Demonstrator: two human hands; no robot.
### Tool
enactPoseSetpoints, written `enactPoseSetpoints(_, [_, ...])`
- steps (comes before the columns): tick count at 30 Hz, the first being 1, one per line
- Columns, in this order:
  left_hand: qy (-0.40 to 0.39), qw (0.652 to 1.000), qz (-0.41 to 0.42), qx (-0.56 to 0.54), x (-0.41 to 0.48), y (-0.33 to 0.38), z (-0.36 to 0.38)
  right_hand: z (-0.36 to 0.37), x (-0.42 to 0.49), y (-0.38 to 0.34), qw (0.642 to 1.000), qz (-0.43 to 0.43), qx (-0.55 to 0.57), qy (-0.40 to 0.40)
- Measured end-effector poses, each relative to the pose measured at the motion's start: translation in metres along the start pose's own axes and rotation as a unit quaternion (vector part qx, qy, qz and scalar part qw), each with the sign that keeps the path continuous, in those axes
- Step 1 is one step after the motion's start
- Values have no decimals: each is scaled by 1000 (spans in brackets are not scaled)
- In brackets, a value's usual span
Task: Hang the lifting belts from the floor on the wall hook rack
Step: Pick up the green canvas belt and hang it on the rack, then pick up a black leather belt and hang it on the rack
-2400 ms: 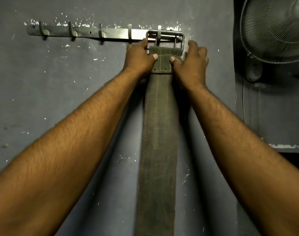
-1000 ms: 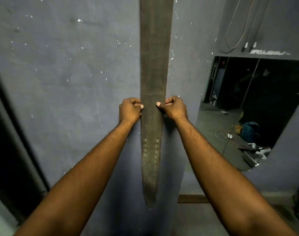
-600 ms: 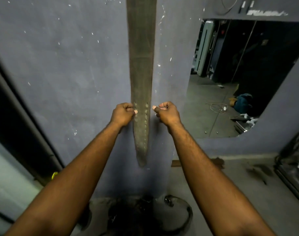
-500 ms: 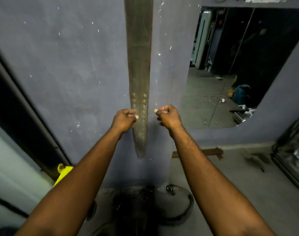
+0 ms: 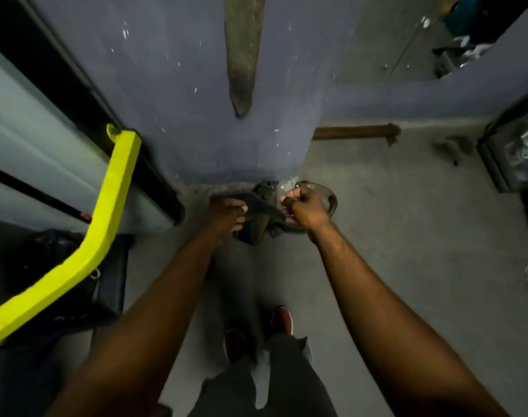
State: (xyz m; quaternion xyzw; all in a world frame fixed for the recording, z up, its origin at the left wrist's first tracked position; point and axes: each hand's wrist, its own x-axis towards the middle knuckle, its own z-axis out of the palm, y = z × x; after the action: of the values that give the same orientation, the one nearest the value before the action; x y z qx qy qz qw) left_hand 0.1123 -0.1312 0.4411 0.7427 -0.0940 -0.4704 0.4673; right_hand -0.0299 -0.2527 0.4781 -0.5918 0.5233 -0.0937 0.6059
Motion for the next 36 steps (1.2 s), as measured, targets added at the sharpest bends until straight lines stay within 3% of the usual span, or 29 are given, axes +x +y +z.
enactPoseSetpoints(4, [-7,997,-70,-29,14,-92,2,20,20,82,998,60,-21,-31])
enactPoseSetpoints(10, [10,988,-151,19,98,-235,14,60,103,227,987,122,-73,-70])
enactPoseSetpoints(16, [56,985,-157,43,205,-347,25,98,212,349,973,136,-144,-114])
enactPoseSetpoints(21, [82,960,-148,222,281,-439,4,162,277,429,948,121,-220,-194])
enactPoseSetpoints(26, [25,937,-123,326,337,-501,-14,210,322,497,945,137,-221,-198])
enactPoseSetpoints(29, [47,935,-145,321,358,-522,-8,217,338,505,961,119,-205,-142])
enactPoseSetpoints(33, [100,949,-105,280,376,-521,14,217,372,486,992,-15,-118,-51])
enactPoseSetpoints(36, [79,967,-69,233,390,-497,32,223,397,457,998,11,28,-48])
